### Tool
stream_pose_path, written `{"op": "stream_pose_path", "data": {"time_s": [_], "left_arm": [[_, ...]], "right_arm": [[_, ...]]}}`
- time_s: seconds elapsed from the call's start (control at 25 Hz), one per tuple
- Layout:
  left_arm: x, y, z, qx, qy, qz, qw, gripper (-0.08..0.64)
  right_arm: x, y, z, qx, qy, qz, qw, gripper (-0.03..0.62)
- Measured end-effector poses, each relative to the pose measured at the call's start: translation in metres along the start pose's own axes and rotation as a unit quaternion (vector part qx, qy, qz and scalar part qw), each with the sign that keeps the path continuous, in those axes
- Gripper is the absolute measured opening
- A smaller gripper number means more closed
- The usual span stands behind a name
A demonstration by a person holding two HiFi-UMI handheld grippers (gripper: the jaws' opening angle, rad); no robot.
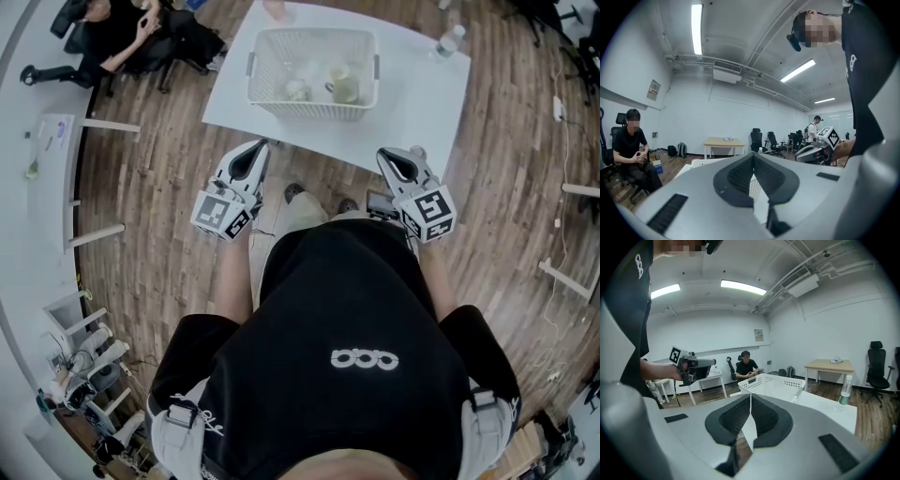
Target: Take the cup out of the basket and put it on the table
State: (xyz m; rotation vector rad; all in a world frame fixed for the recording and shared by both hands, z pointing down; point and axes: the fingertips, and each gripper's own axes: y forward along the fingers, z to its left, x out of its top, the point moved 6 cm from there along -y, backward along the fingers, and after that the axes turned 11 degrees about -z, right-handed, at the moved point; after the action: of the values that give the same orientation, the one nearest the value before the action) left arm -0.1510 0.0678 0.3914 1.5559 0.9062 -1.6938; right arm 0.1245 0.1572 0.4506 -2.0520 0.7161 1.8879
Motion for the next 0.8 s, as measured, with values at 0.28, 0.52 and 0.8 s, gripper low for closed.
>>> {"op": "stream_pose_path", "data": {"time_s": [0.28,0.52,0.8], "left_arm": [[-0.011,0.023,0.026,-0.025,-0.006,0.0,0.9997,0.008],[-0.011,0.05,0.077,-0.056,-0.012,-0.001,0.9984,0.008],[-0.012,0.085,0.141,-0.094,-0.023,-0.004,0.9953,0.008]], "right_arm": [[-0.004,0.027,-0.003,-0.002,-0.001,0.011,1.0,0.026],[0.006,0.071,-0.01,-0.026,0.002,0.012,1.0,0.026],[0.018,0.126,-0.02,-0.062,0.009,0.019,0.998,0.026]]}}
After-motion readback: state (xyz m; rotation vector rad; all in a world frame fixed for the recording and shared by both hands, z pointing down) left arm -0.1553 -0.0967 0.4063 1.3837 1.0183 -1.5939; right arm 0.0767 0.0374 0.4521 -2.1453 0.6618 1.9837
